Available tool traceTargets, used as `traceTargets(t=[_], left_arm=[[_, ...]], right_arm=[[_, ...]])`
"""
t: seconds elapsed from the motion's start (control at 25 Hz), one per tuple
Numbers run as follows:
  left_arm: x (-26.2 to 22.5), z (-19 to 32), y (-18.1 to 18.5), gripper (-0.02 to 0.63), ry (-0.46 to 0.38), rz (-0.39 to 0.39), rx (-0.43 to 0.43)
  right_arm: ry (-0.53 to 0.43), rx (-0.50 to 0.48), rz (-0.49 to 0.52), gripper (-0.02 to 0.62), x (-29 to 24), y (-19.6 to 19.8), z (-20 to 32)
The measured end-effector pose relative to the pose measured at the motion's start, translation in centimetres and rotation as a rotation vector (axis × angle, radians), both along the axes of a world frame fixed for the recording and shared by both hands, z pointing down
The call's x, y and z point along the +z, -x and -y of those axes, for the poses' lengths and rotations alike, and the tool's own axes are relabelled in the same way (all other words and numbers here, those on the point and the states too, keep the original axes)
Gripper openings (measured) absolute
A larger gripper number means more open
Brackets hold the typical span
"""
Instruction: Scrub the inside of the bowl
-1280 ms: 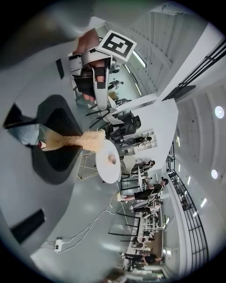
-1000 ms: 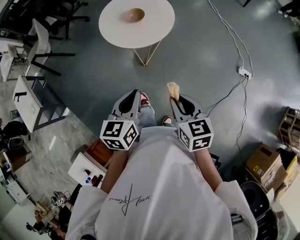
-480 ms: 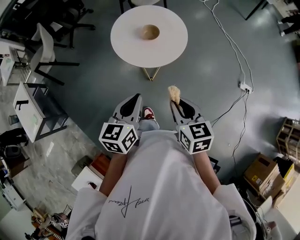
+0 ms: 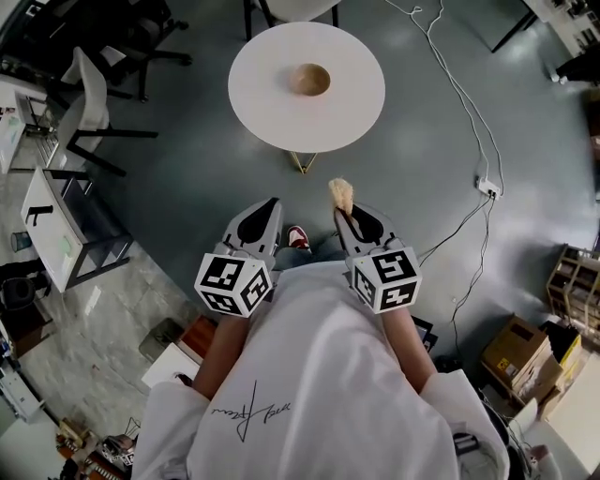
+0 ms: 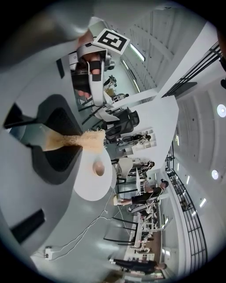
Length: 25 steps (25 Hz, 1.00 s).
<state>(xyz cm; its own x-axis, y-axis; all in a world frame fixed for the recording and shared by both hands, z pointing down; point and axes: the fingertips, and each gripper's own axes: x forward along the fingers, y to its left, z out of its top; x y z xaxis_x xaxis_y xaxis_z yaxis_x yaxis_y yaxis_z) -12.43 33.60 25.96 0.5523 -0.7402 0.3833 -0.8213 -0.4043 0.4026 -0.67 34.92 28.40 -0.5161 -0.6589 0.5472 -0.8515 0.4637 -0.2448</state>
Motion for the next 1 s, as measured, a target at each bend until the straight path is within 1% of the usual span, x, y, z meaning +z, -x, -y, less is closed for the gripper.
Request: traceTargets(t=[0.24, 0.4, 0.52, 0.68, 0.8, 1.0], left_arm=[[0.4, 0.8, 0.2, 0.006, 0.024, -0.006, -0.006], [0.2, 2.5, 0.1, 0.006, -0.004, -0.003, -0.021], [0.0, 4.7, 0.0, 0.006, -0.016, 0.003, -0.037], [0.2, 7.8, -0.5, 0.006, 0.0, 0.001, -0.045], [0.2, 10.3, -0.9, 0.006, 0.011, 0.013, -0.043], [0.5, 14.6, -2.0, 0.006, 0.033, 0.01, -0.037]], right_arm=[[-0.008, -0.016, 0.014, 0.084, -0.2, 0.9, 1.9], [-0.015, -0.026, 0.022, 0.084, 0.1, 0.8, 4.0], [-0.014, -0.035, 0.029, 0.084, 0.4, 0.5, 6.2], [-0.016, -0.048, 0.034, 0.086, 0.2, 0.0, 9.4], [-0.013, -0.044, 0.047, 0.084, 0.2, -0.3, 12.2], [-0.012, -0.041, 0.058, 0.086, 0.3, -1.5, 16.7]])
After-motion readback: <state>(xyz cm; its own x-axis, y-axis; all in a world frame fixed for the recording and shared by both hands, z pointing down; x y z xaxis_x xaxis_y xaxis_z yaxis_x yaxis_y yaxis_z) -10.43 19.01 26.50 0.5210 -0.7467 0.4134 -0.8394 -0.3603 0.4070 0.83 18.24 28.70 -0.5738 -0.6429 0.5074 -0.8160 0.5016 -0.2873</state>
